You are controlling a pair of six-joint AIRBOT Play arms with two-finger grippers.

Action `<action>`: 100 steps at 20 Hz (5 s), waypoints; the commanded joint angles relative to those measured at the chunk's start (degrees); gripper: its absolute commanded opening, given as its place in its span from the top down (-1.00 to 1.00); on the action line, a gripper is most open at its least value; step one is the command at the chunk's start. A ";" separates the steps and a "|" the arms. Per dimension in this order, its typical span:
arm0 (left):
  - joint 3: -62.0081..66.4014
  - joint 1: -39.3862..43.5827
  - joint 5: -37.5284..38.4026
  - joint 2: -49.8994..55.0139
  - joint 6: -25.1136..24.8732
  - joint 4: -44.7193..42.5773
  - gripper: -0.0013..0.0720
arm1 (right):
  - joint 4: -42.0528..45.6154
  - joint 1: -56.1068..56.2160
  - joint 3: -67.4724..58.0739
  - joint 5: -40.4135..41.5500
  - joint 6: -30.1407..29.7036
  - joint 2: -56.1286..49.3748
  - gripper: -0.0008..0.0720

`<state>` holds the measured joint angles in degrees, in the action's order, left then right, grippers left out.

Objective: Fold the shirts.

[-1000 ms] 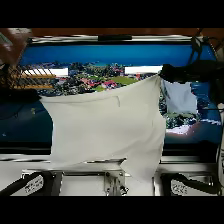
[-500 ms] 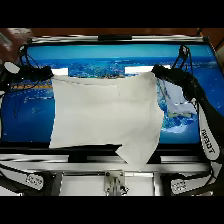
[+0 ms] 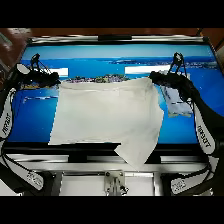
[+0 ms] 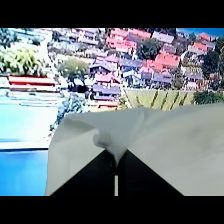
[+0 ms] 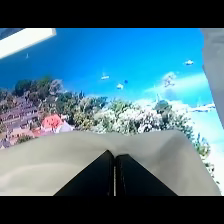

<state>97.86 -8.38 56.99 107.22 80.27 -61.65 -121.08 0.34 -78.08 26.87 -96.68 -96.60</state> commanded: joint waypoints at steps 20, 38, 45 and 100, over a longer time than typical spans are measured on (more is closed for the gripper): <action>-6.14 -1.64 24.96 -0.61 0.59 -7.67 -0.45 | 10.23 -3.54 10.51 35.21 8.13 9.14 -0.29; -59.19 -19.80 15.91 -36.02 -11.72 -5.16 -0.76 | 15.43 -23.71 20.13 54.23 -1.99 36.76 -0.30; -59.30 -18.40 14.88 -33.29 -12.57 -5.05 -0.76 | 15.30 -23.71 20.13 53.09 -1.90 36.76 -0.30; -9.84 -8.59 10.14 -0.35 -4.28 14.36 0.88 | -2.05 -5.75 4.11 18.27 4.55 1.79 0.70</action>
<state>85.08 -18.02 69.25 101.71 72.20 -47.70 -121.93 -5.45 -72.14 47.83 -92.55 -89.93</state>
